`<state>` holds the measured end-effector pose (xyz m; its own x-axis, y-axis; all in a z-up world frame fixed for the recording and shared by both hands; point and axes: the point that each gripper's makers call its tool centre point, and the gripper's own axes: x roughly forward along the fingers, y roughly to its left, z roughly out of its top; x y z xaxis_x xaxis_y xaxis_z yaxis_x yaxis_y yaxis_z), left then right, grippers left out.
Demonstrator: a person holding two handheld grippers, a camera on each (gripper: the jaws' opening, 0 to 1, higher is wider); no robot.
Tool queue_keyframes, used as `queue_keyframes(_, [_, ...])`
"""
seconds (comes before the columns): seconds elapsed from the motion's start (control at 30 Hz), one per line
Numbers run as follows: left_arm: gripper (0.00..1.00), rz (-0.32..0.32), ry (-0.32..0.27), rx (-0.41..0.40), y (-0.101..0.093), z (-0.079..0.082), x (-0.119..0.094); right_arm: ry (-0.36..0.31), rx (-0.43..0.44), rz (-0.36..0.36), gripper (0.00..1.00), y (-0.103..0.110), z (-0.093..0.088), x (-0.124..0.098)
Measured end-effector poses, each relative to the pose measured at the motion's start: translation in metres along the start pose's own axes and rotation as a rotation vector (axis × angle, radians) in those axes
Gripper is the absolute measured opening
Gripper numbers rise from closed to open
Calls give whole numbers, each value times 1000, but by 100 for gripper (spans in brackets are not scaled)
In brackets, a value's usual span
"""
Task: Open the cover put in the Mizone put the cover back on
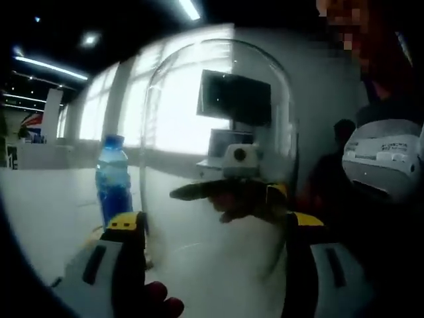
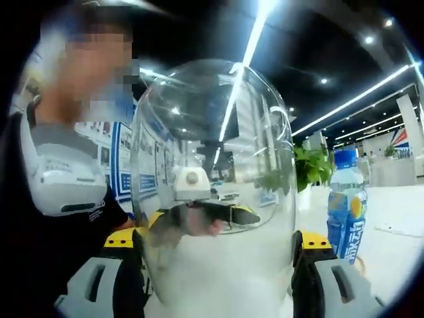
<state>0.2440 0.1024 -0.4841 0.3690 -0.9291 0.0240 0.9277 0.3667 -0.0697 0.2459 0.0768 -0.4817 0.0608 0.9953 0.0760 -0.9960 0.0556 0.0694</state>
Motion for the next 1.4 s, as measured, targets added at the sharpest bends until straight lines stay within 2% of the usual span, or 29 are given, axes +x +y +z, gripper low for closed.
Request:
queue_keyframes(0.27, [73, 12, 17, 26, 0, 25, 3, 3, -49, 7, 86, 1, 27, 5])
queue_keyframes(0.43, [75, 28, -30, 39, 3, 53, 3, -22, -59, -3, 87, -2, 52, 10])
queue_keyframes(0.6, [75, 42, -34, 46, 6, 78, 5, -23, -62, 7, 87, -4, 77, 12])
queue_keyframes(0.83, [75, 55, -39, 49, 10, 115, 12, -47, -101, 16, 87, -8, 121, 14])
queue_keyframes(1.17, [76, 63, -51, 101, 25, 162, 23, -92, -136, 15, 87, -27, 166, 18])
queue_keyframes(1.4, [76, 68, -40, 151, 48, 186, 31, -69, -157, 18, 87, -49, 183, 23])
